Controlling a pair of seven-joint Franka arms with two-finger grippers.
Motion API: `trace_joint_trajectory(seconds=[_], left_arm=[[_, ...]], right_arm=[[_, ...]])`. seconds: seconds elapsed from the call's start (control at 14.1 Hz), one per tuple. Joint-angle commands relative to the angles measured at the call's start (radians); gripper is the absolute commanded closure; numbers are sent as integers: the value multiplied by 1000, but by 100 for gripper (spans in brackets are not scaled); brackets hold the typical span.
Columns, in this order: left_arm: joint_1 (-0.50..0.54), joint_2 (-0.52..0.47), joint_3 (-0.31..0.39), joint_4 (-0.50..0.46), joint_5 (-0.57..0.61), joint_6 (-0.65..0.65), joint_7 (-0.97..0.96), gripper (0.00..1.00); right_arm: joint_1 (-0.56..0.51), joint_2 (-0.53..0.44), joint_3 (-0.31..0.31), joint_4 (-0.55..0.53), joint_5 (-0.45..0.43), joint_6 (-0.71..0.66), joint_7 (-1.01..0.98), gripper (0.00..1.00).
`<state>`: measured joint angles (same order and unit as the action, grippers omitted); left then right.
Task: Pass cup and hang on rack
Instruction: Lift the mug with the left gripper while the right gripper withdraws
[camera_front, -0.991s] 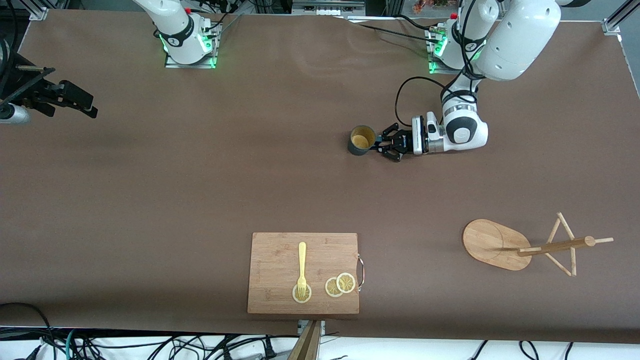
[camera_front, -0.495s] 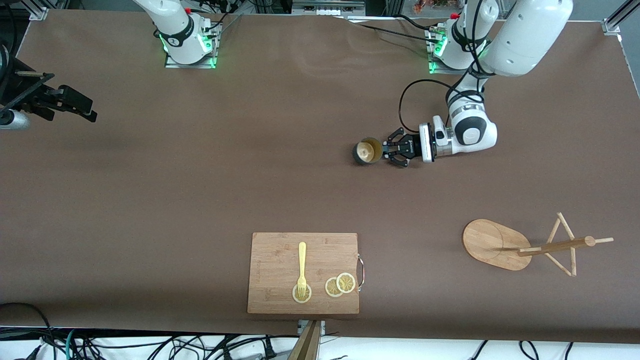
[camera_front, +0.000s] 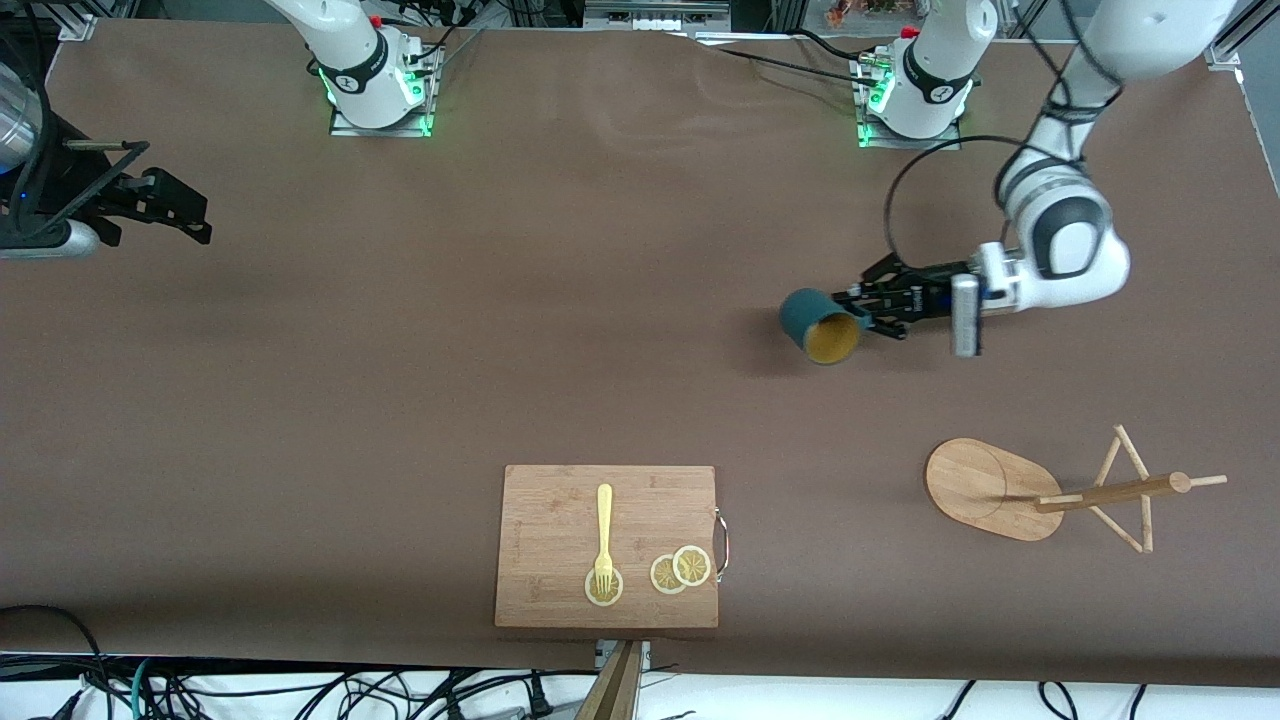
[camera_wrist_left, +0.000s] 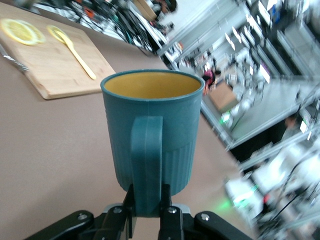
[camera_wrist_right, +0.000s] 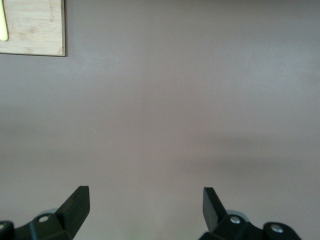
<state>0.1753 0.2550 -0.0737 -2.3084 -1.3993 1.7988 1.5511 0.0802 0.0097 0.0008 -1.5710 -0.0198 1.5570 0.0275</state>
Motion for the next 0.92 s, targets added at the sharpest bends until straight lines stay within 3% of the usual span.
trace_joint_trajectory(seconds=[0.0,0.5,0.64,0.85], left_arm=[[154,-59,-11,29,55,-143,-288,100],[453,-11,-11,101,-10,-435,-847,100],[499,10,-11,136,-29,-479,-1003,100],[527,74,-11,173,-43,-507,-1045,100]], right_arm=[[6,10,1,28,-22,-23,-20,0],[19,10,1,28,-17,-18,-9,0],[21,10,1,28,-16,-21,-8,0],[19,12,-1,28,-16,-18,-15,0]])
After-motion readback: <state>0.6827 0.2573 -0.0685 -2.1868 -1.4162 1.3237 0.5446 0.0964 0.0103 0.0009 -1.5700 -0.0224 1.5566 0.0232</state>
